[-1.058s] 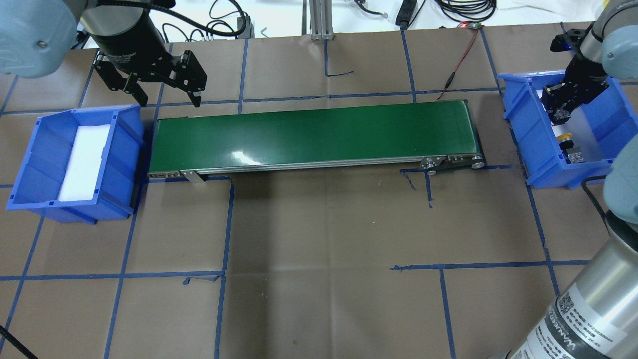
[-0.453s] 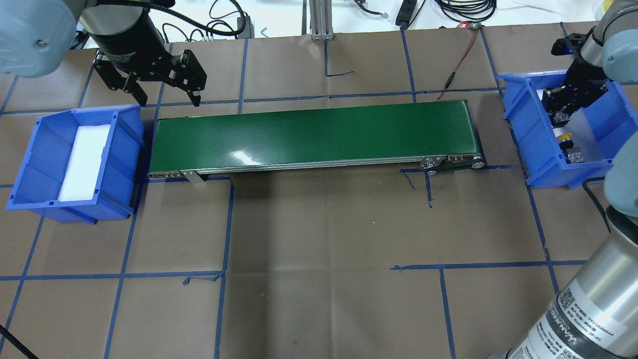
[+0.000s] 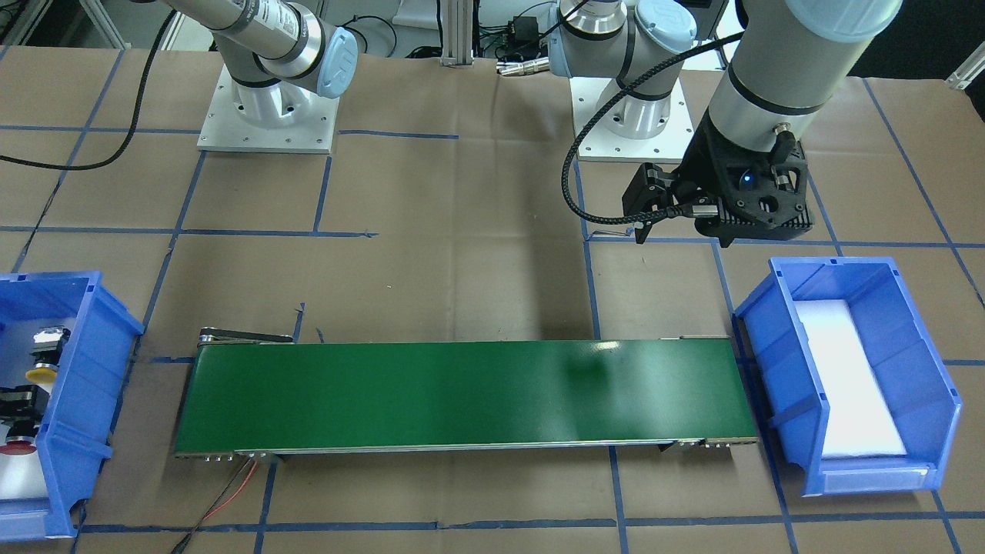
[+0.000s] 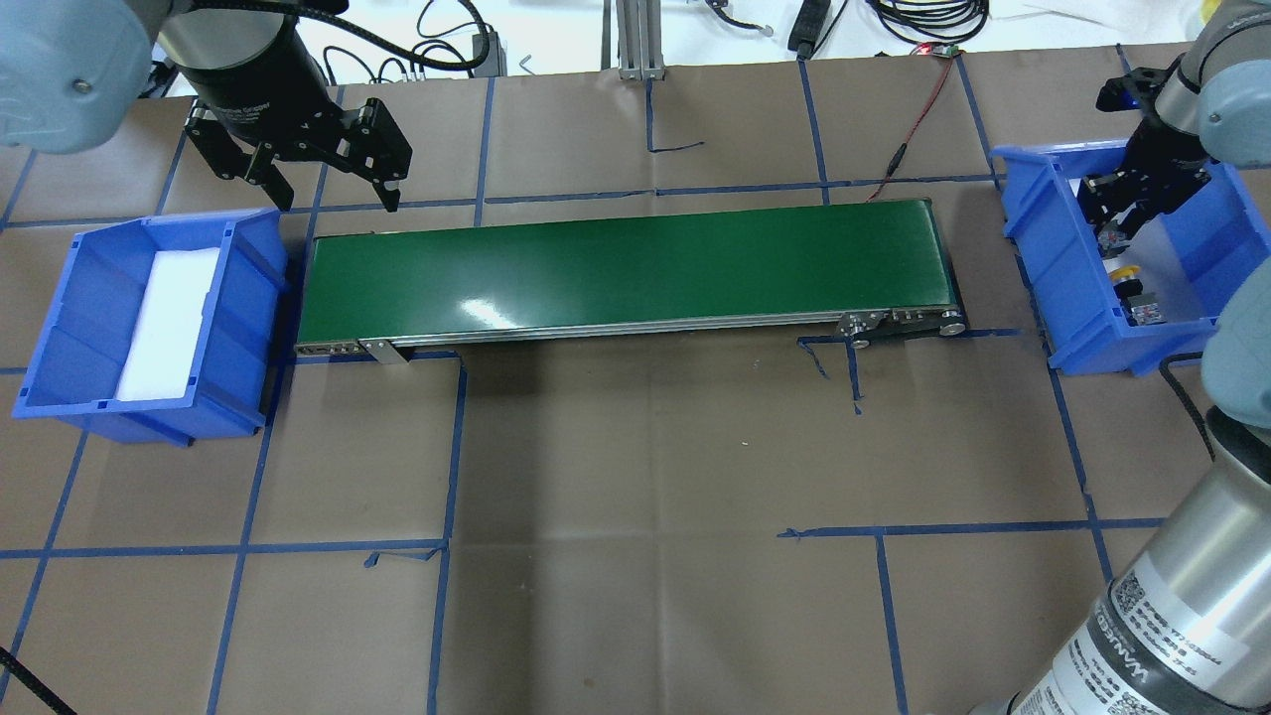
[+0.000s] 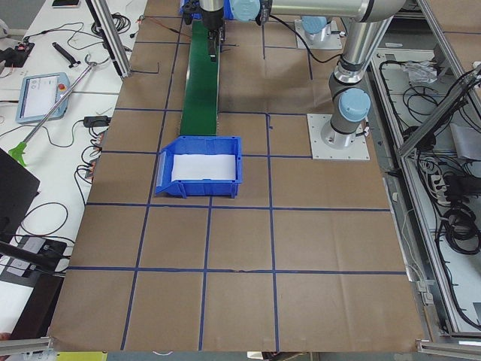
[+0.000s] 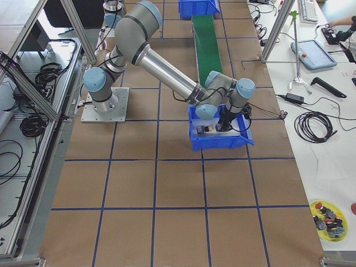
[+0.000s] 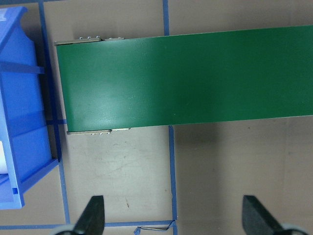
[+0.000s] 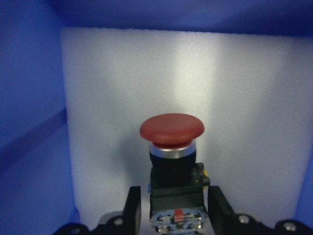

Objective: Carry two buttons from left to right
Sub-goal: 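Lower the red button onto the foam beside the yellow button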

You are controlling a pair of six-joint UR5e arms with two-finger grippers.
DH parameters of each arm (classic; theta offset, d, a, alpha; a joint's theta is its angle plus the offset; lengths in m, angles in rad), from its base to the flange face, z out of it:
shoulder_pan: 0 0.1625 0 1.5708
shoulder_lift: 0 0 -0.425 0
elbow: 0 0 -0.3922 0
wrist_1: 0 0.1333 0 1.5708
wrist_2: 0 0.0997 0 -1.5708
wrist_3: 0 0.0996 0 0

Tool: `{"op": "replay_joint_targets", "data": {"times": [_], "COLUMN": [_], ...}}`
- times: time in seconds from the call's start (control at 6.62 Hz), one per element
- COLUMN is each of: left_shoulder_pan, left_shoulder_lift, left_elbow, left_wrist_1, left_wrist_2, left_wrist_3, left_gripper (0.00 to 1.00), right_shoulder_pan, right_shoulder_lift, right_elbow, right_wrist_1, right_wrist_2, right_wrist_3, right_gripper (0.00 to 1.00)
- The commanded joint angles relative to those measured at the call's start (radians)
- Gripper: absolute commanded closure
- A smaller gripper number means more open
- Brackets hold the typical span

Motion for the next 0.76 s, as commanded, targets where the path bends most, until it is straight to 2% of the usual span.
{"op": "replay_joint_targets", "data": {"times": [0.0, 0.3, 0.6], "left_shoulder_pan": [0.0, 0.0, 0.0], "left_shoulder_lift": [0.0, 0.0, 0.0], "left_elbow": [0.001, 0.0, 0.001], "left_wrist_1": [0.0, 0.0, 0.0], "left_wrist_2": [0.0, 0.0, 0.0], "left_wrist_3": [0.0, 0.0, 0.0], "left_gripper": [0.0, 0.0, 0.0], "right_shoulder_pan": [0.0, 0.0, 0.0], "right_shoulder_lift": [-0.003, -0.034, -0.117], "right_elbow": [-0.008, -0.032, -0.028], "right_wrist_1": [0.001, 0.016, 0.018], "right_wrist_2": [0.039, 0.035, 0.021], "right_wrist_3": [0.0, -0.002, -0.011], "right_gripper": [0.05, 0.05, 0.04]}}
